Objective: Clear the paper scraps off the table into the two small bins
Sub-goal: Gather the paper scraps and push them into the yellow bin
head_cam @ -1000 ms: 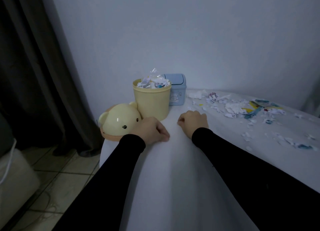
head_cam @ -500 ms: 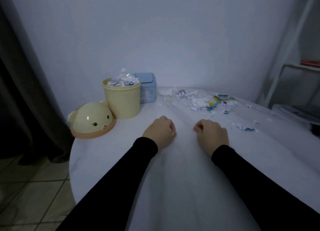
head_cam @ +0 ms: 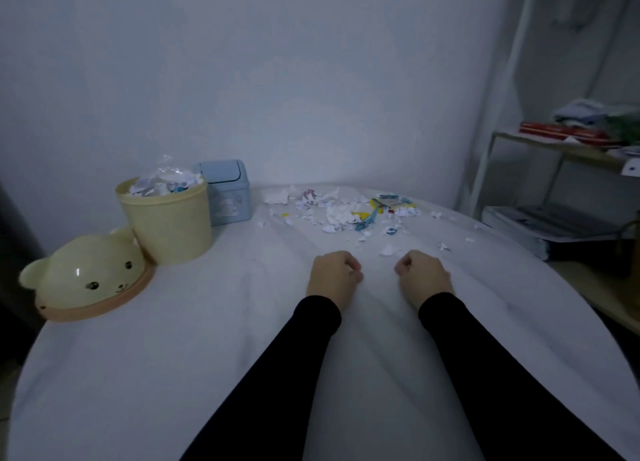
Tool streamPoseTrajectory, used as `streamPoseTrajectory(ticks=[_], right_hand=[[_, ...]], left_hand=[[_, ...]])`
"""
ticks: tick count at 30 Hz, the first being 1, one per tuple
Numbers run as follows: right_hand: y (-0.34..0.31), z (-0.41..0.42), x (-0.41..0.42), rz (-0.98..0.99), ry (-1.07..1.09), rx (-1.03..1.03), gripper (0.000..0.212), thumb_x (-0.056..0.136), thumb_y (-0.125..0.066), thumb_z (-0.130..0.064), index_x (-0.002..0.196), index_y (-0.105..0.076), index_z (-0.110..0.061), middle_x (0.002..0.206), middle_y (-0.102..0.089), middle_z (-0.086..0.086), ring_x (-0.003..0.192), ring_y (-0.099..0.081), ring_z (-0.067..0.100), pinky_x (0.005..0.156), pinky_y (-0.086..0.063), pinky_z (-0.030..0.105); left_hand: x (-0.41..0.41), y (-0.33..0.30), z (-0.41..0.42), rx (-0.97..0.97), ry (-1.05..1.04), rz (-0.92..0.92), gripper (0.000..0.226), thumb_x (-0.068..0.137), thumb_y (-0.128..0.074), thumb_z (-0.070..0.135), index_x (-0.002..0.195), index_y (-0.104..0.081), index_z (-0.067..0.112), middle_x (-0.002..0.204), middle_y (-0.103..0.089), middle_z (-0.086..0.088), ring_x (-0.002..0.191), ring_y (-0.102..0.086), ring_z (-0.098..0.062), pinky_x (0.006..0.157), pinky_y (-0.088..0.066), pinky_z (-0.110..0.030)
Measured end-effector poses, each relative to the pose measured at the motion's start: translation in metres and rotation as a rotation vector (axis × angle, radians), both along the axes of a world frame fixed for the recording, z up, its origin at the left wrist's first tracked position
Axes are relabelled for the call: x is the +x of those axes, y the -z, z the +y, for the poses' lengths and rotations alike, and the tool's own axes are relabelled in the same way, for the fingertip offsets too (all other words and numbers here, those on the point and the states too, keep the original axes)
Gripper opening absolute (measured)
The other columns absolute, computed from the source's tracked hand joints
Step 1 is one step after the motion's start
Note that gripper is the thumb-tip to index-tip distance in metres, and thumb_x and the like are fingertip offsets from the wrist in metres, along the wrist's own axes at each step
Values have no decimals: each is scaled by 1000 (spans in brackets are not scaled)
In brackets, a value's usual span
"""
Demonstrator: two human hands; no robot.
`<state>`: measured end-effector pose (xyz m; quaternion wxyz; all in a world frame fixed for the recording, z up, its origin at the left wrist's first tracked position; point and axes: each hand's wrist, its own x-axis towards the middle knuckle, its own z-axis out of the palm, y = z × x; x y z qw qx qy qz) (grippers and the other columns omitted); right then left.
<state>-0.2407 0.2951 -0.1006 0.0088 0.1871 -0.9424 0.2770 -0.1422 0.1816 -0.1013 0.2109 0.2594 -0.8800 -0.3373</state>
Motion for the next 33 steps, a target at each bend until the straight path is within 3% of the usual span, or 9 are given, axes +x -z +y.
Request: streamPoseTrajectory(ticks=[2, 5, 7, 10, 14, 19, 26, 31, 33], right_hand=[[0, 2, -8, 53, -4, -130, 6, 86, -61, -17, 90, -65, -18, 111, -65, 8, 107, -57, 27, 97, -41, 36], [-2, 7, -24, 115, 64, -119, 32, 83, -68, -30, 111, -63, -17, 127, -52, 8, 119, -46, 28, 97, -39, 37], [-3, 9, -33, 112, 121, 78, 44, 86, -60, -45, 121, -59, -18, 131, -45, 9, 124, -39, 29, 97, -36, 39], [1, 5, -45, 113, 90, 180, 37, 92, -49, -49, 116, -66, -26, 126, -57, 3, 121, -46, 26, 96, -33, 37], [1, 7, -59, 126, -40, 28, 29, 96, -49, -28, 119, -66, -24, 126, -62, 3, 120, -53, 25, 98, -35, 33], [-2, 19, -83, 201, 47, -96, 31, 95, -49, -20, 122, -63, -21, 127, -54, 8, 119, -48, 28, 97, -38, 36], [3, 30, -120, 148, 241, 39, 39, 95, -48, -31, 128, -55, -12, 135, -40, 13, 126, -35, 31, 100, -32, 40], [0, 35, -156, 126, 268, 89, 62, 84, -55, -47, 135, -43, -13, 141, -36, 13, 132, -29, 31, 103, -28, 44], [0, 34, -170, 96, 276, 137, 74, 80, -54, -53, 140, -36, -13, 145, -34, 14, 134, -28, 30, 103, -26, 47]], left_hand=[[-10, -2, 1, 60, -16, 48, 37, 79, -69, 8, 116, -63, 10, 114, -63, -12, 111, -56, -26, 92, -38, -22], [-33, -2, 6, -88, -26, -58, 43, 90, -55, 8, 132, -50, 7, 128, -54, -16, 122, -47, -28, 101, -30, -25], [-45, -3, 13, -154, -12, -75, 35, 93, -46, 5, 126, -55, 4, 128, -56, -16, 123, -47, -27, 101, -28, -24], [-66, -2, 22, -137, 38, -40, 33, 91, -45, 2, 119, -62, 3, 122, -60, -17, 118, -52, -28, 102, -36, -29], [-86, -3, 32, -189, 78, -13, 33, 92, -48, 9, 121, -61, 4, 125, -59, -16, 119, -52, -28, 100, -33, -26], [-90, 6, 29, -368, 34, -146, 43, 88, -56, 39, 118, -60, 8, 126, -58, -11, 121, -48, -27, 100, -28, -31], [-113, 0, 36, -271, 65, -83, 34, 95, -45, 9, 124, -60, 4, 127, -57, -18, 122, -49, -29, 102, -30, -27], [-132, 6, 35, -274, 81, -2, 34, 93, -46, 7, 122, -62, 7, 126, -57, -15, 119, -50, -31, 100, -33, -29], [-136, 8, 35, -344, 70, 37, 40, 93, -36, 15, 124, -60, 10, 131, -55, -12, 121, -47, -31, 103, -30, -31]])
